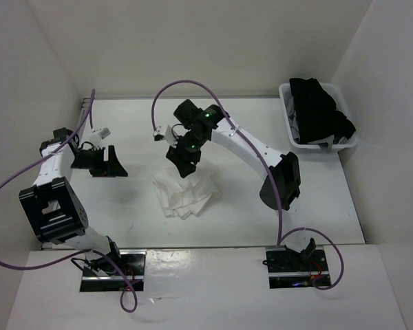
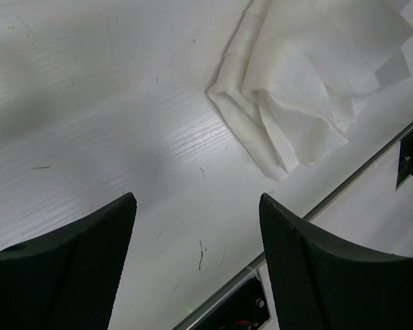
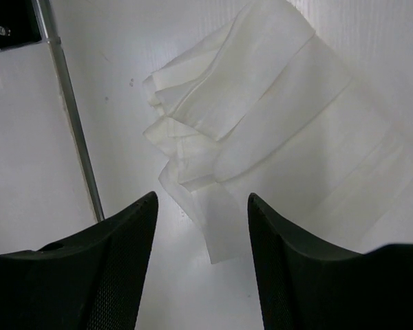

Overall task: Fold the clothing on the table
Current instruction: Fold the skirt

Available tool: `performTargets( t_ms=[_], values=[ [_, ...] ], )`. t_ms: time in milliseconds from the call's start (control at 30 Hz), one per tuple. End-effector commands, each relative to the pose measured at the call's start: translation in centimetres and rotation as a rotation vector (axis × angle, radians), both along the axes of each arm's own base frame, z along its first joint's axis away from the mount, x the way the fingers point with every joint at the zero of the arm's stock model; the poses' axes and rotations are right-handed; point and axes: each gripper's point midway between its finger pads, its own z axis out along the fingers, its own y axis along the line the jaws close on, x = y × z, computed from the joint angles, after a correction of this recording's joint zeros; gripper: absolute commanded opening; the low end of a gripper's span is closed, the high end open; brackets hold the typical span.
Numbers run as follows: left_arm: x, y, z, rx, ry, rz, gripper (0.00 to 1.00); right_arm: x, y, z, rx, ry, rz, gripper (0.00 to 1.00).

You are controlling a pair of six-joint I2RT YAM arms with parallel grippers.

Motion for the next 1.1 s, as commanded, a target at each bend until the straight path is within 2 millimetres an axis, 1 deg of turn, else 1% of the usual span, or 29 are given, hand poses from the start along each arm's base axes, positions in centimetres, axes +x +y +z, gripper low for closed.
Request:
performTargets(
  t_ms=[0, 33, 67, 100, 133, 167, 200, 233, 267, 300, 333, 367, 400, 433, 467, 500, 567, 600, 633, 667, 700, 767, 800, 900, 967, 1033, 1067],
  values=[
    [0.2, -0.3, 0.6, -0.026, -0.037, -0.031, 0.79, -0.6, -0.3, -2.1, -0.034, 0.046, 0.016, 0.6],
    [0.2, -0.3, 0.6, -0.026, -0.037, -0.031, 0.79, -0.8, -0.5, -3.3, -0.057, 0.068, 0.016, 0.6],
    [0.2, -0.3, 0.6, -0.026, -0.037, -0.031, 0.79, -0.7, -0.1, -3.7, -0.05, 0.078, 0.02, 0.6],
    [0.2, -0.3, 0.6, -0.026, -0.037, -0.031, 0.79, -0.9, -0.1, -3.7, -0.044, 0.084, 0.024, 0.6],
    [0.2, -0.3, 0.6, -0.026, -0.037, -0.031, 0.79, -1.0, 0.2, -4.3, -0.043, 0.102, 0.038, 0.6],
    [0.2, -0.3, 0.3, -0.03, -0.029, -0.031, 0.79, -0.6, 0.2, -4.7, -0.039, 0.114, 0.033, 0.6],
    [0.2, -0.3, 0.3, -0.03, -0.029, -0.031, 0.79, -0.8, 0.3, -4.7, -0.034, 0.123, 0.045, 0.6],
    [0.2, -0.3, 0.3, -0.03, -0.029, -0.031, 0.79, -1.0, 0.8, -4.1, -0.01, 0.14, 0.055, 0.6],
    [0.2, -0.3, 0.3, -0.03, -0.029, -0.031, 0.79, -0.9, 1.1, -4.8, -0.009, 0.152, 0.067, 0.6],
    [0.2, -0.3, 0.1, -0.034, -0.021, -0.031, 0.79, -0.6, 1.1, -4.8, -0.003, 0.159, 0.069, 0.6],
    [0.2, -0.4, 0.2, -0.042, -0.025, -0.032, 0.79, -1.0, 1.2, -5.3, -0.004, 0.192, 0.075, 0.6],
    [0.2, -0.4, 0.2, -0.042, -0.025, -0.032, 0.79, -0.9, 1.4, -5.5, 0.003, 0.194, 0.087, 0.6],
    [0.2, -0.4, 0.2, -0.042, -0.025, -0.032, 0.79, -0.9, 1.4, -7.0, -0.019, 0.218, 0.085, 0.6],
    [0.2, -0.4, 0.2, -0.042, -0.025, -0.032, 0.79, -1.2, 1.6, -7.4, -0.012, 0.245, 0.091, 0.6],
    [0.2, -0.4, 0.2, -0.042, -0.025, -0.032, 0.79, -1.4, 1.4, -8.6, -0.03, 0.262, 0.098, 0.59],
    [0.2, -0.4, 0.2, -0.042, -0.025, -0.032, 0.79, -1.6, 0.8, -10.3, -0.052, 0.304, 0.098, 0.59],
    [0.2, -0.4, 0.2, -0.042, -0.025, -0.032, 0.79, -2.3, 0.5, -11.9, -0.07, 0.349, 0.108, 0.58],
    [0.2, -0.4, 0.2, -0.042, -0.025, -0.032, 0.79, -2.5, -0.1, -13.0, -0.078, 0.376, 0.108, 0.58],
    [0.3, -0.4, 0.2, -0.038, -0.03, -0.038, 0.79, -2.8, -0.4, -13.8, -0.094, 0.396, 0.105, 0.58],
    [0.3, -0.4, 0.2, -0.038, -0.03, -0.038, 0.79, -3.0, -0.4, -14.1, -0.086, 0.402, 0.116, 0.58],
    [0.3, -0.4, 0.2, -0.038, -0.03, -0.038, 0.79, -3.6, -1.0, -14.8, -0.107, 0.428, 0.113, 0.58],
    [0.1, -0.5, 0.2, -0.042, -0.022, -0.038, 0.79, -3.8, -1.1, -16.0, -0.113, 0.435, 0.112, 0.58],
    [0.1, -0.5, 0.2, -0.042, -0.022, -0.038, 0.79, -4.2, -1.3, -16.3, -0.118, 0.457, 0.111, 0.58],
    [0.1, -0.5, 0.0, -0.046, -0.014, -0.038, 0.79, -4.6, -1.5, -16.7, -0.123, 0.477, 0.11, 0.58],
    [0.1, -0.5, 0.0, -0.046, -0.014, -0.038, 0.79, -4.1, -1.0, -15.6, -0.103, 0.454, 0.114, 0.58],
    [0.1, -0.5, 0.0, -0.046, -0.014, -0.038, 0.79, -3.8, -0.7, -13.5, -0.08, 0.426, 0.118, 0.58],
    [0.1, -0.5, 0.0, -0.046, -0.014, -0.038, 0.79, -3.4, -0.3, -12.1, -0.059, 0.4, 0.128, 0.59]
  ],
)
